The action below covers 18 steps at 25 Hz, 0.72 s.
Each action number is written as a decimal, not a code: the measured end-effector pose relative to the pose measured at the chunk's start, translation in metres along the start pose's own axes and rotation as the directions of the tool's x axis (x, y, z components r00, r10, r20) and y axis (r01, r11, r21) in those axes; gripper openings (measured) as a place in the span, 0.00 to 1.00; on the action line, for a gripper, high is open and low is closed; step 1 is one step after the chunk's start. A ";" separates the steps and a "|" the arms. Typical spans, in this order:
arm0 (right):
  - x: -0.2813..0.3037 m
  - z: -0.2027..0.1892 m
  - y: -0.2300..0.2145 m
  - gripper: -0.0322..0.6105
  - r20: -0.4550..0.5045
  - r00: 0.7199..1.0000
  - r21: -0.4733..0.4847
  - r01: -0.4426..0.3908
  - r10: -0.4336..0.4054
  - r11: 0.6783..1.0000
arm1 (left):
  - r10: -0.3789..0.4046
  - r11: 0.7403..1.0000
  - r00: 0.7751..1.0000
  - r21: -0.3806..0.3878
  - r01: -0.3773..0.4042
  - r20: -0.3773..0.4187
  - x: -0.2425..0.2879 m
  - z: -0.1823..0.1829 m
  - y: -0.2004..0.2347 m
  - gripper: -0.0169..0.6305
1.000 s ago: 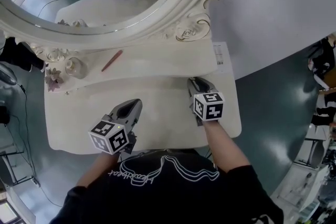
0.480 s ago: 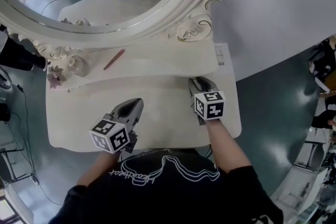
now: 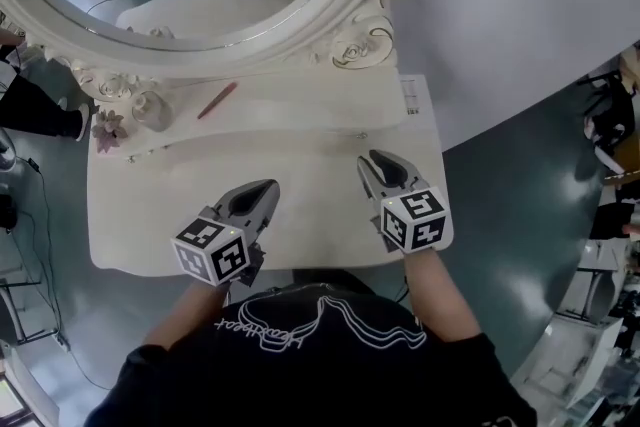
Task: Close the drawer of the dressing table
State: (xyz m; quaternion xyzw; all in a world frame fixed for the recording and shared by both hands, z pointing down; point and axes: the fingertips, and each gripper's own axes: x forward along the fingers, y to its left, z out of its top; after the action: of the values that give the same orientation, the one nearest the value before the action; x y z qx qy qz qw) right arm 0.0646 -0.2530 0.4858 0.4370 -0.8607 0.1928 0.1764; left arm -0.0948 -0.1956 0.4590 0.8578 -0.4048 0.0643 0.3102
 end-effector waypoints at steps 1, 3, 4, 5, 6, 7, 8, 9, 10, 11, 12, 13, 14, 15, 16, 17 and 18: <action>-0.008 0.005 0.007 0.17 0.018 1.000 0.000 -0.015 0.015 1.000 | -0.007 1.000 1.000 0.005 0.007 0.002 -0.002 0.001 -0.005 0.03; -0.026 0.013 0.023 0.06 0.066 0.996 -0.010 -0.064 0.065 0.998 | -0.022 1.000 1.000 0.013 0.022 0.008 -0.006 0.003 -0.015 0.03; -0.035 0.018 0.032 0.06 0.094 0.991 -0.018 -0.098 0.099 0.995 | -0.031 0.999 0.999 0.019 0.031 0.012 -0.008 0.004 -0.021 0.03; -0.043 0.022 0.040 0.06 0.120 0.984 -0.024 -0.130 0.132 0.991 | -0.040 0.999 0.999 0.026 0.039 0.015 -0.010 0.006 -0.027 0.03; -0.051 0.025 0.047 0.06 0.141 0.977 -0.026 -0.159 0.161 0.987 | -0.048 0.998 0.999 0.035 0.048 0.017 -0.013 0.007 -0.033 0.03; -0.059 0.027 0.055 0.06 0.157 0.970 -0.025 -0.186 0.187 0.982 | -0.056 0.997 0.998 0.046 0.055 0.018 -0.016 0.008 -0.038 0.03; -0.067 0.030 0.062 0.06 0.171 0.962 -0.028 -0.213 0.215 0.977 | -0.063 0.996 0.998 0.060 0.062 0.019 -0.020 0.010 -0.043 0.03; -0.075 0.032 0.070 0.06 0.185 0.953 -0.036 -0.239 0.242 0.970 | -0.071 0.995 0.997 0.074 0.069 0.021 -0.022 0.011 -0.049 0.03; -0.083 0.035 0.076 0.06 0.196 0.945 -0.051 -0.257 0.262 0.965 | -0.079 0.993 0.997 0.085 0.077 0.025 -0.025 0.013 -0.054 0.03; -0.090 0.037 0.082 0.05 0.206 0.940 -0.067 -0.264 0.273 0.962 | -0.088 0.992 0.996 0.094 0.085 0.031 -0.028 0.015 -0.059 0.03; -0.096 0.039 0.086 0.05 0.213 0.938 -0.082 -0.263 0.275 0.961 | -0.097 0.990 0.994 0.101 0.093 0.039 -0.031 0.017 -0.064 0.03; -0.102 0.040 0.089 0.05 0.221 0.936 -0.091 -0.260 0.274 0.961 | -0.105 0.989 0.993 0.110 0.100 0.046 -0.035 0.019 -0.069 0.03; -0.107 0.042 0.092 0.05 0.230 0.934 -0.094 -0.259 0.274 0.961 | -0.111 0.987 0.992 0.121 0.104 0.053 -0.038 0.022 -0.074 0.03; -0.111 0.044 0.094 0.05 0.240 0.931 -0.094 -0.259 0.274 0.961 | -0.117 0.985 0.991 0.135 0.108 0.059 -0.041 0.024 -0.078 0.03; -0.114 0.047 0.096 0.05 0.251 0.929 -0.092 -0.258 0.273 0.962 | -0.123 0.982 0.990 0.150 0.112 0.065 -0.044 0.026 -0.082 0.03; -0.117 0.049 0.097 0.05 0.260 0.927 -0.090 -0.256 0.271 0.962 | -0.129 0.980 0.989 0.163 0.116 0.070 -0.046 0.028 -0.086 0.03; -0.120 0.051 0.099 0.05 0.267 0.925 -0.090 -0.255 0.270 0.963 | -0.134 0.978 0.988 0.172 0.120 0.075 -0.048 0.030 -0.089 0.03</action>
State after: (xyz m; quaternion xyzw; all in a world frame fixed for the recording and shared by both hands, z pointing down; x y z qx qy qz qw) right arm 0.0430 -0.1420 0.3675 0.3354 -0.9325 0.1285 0.0383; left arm -0.0658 -0.1388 0.3745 0.9069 -0.3552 0.0410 0.2229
